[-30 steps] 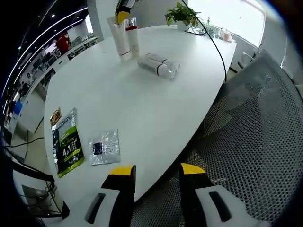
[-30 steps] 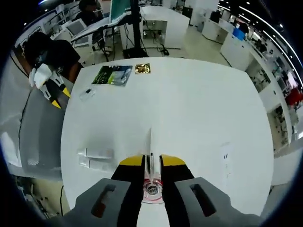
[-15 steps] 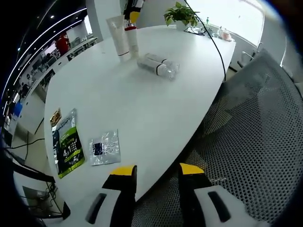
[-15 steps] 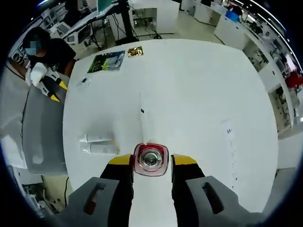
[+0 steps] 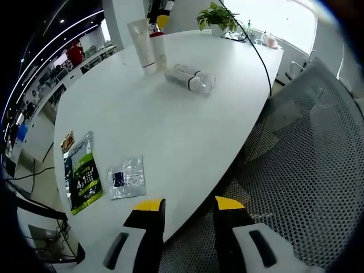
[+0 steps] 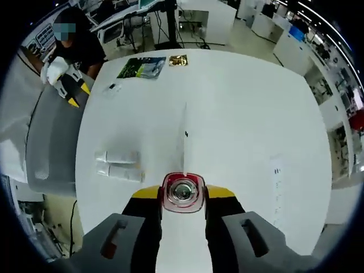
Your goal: Arrange the skincare products in the storage area until every visible bottle or jar stands upright without overlapping.
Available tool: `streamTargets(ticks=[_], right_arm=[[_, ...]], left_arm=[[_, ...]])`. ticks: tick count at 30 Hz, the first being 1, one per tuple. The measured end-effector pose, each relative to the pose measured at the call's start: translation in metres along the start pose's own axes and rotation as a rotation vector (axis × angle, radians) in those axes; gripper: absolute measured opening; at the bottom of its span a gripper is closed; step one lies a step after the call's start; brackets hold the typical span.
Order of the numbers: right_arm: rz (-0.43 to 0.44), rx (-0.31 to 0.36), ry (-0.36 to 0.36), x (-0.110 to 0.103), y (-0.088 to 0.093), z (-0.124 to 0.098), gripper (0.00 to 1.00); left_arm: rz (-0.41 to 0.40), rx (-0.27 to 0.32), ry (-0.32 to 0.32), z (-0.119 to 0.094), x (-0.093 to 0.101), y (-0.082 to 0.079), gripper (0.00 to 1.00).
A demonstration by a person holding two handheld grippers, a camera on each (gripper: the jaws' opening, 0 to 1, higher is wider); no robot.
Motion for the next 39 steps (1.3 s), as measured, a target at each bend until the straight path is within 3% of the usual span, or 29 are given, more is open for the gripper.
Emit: streamTargets(ticks=[2,4,7,11,14,16,18,19,22,26,34,39], right_arm=[[0.021,0.021,0.002,0.0,0.001,-0.001,0.27],[0.103,0.083,0.015,-0.003,0.002,-0.003,0.29],[0.148,0.137,0.059,-0.006,0.013,-0.009,0.31],[0.243,0.16,0.121,-0.022,0.05,-0.011,0.4],[0.308,0.207,0.122,-0.04,0.074,-0.007,0.41],[0.301,0.197,0.086,-0.061,0.088,0.003,0.39],[0.236,0.216,0.023,-0.085,0.089,0.016,0.38],[0.163,0.23,-0.023,-0.101,0.086,0.024,0.38],[-0.06,0.256,-0.075,-0.128,0.07,0.04,0.34],[-0.294,0.072,-0.007,-0.132,0.059,0.064,0.32],[-0.771,-0.153,-0.017,-0.146,0.044,0.103,0.3],[-0.883,-0.218,-0.01,-0.15,0.041,0.116,0.27]], left_arm=[[0.001,0.001,0.0,0.0,0.0,0.0,0.34],[0.001,0.0,0.001,0.0,0.0,0.0,0.34],[0.003,0.0,-0.003,0.0,-0.001,0.0,0.35],[0.005,0.006,-0.005,-0.001,-0.001,-0.001,0.35],[0.007,0.001,0.001,0.0,-0.001,0.0,0.35],[0.008,0.001,0.0,0.0,-0.001,-0.001,0.35],[0.003,-0.003,0.002,0.0,-0.001,0.0,0.35],[0.005,-0.008,0.003,0.001,-0.001,0.0,0.36],[0.005,0.002,0.0,0.0,-0.001,-0.001,0.36],[0.006,-0.018,0.011,0.002,0.0,0.001,0.36],[0.005,-0.025,0.014,0.002,0.001,0.002,0.37],[0.003,-0.051,0.028,0.003,0.002,0.004,0.37]])
Point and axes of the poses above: the point that each gripper's makers call its tool centre point, and the gripper's own axes: z roughly forward along the fingers, x roughly to its right, y roughly out of its underside, the point moved 7 cm from there along -z, roughly backward along the fingers, and after that the axes turned 7 degrees about z, right-handed, at the moved point
